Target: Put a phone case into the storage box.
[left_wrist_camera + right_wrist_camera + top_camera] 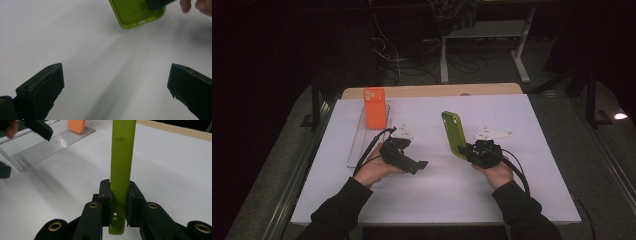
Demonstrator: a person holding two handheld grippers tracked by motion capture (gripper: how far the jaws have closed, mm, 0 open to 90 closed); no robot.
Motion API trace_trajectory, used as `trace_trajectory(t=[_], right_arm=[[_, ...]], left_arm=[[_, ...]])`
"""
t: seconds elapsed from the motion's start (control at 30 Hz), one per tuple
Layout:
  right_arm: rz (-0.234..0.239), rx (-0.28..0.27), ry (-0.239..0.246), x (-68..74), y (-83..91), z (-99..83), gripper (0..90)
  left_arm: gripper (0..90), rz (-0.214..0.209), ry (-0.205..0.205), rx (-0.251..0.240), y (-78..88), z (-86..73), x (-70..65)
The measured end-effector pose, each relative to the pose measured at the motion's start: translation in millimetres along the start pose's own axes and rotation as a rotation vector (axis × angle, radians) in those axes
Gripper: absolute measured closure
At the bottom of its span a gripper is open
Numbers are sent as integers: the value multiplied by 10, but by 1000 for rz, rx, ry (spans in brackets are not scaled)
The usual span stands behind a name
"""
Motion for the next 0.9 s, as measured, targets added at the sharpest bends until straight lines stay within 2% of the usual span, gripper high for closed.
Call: trace_trajectory(t=[0.13, 0.17, 0.2, 0.3, 0.6, 0.77, 0.8, 0.83, 0.9], right_arm=[[6, -7, -4, 35, 11, -6, 758], [6, -6, -2, 43, 13, -6, 758], [10, -6, -1, 55, 10, -7, 758], [11, -1, 1, 97, 3, -12, 758], [48, 18, 18, 268, -103, -52, 758], [68, 32, 23, 342, -179, -74, 758], [71, 33, 22, 352, -187, -75, 758], [78, 33, 24, 364, -198, -76, 758], [86, 33, 17, 388, -206, -76, 758]], left_arm=[[2, 14, 39, -42, 25, 67, 48], [2, 15, 30, -47, 37, 82, 71], [2, 19, 47, -65, 43, 104, 75], [2, 22, 47, -83, 69, 154, 133], [1, 11, 90, -148, 37, 276, 204], [0, 4, 94, -177, 22, 324, 206], [0, 6, 76, -175, 13, 315, 216], [0, 4, 89, -175, 3, 312, 203], [0, 4, 89, -181, -8, 306, 206]])
Point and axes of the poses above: each handheld gripper's, and its own axes: y roughly backward along the jaws, z roughly out of its top, x roughly to its left, the point moved 1 cm from there along -y, roughly forward along the jaws, and after that the axes turned 15 degrees about -y, right-handed, at the moved point
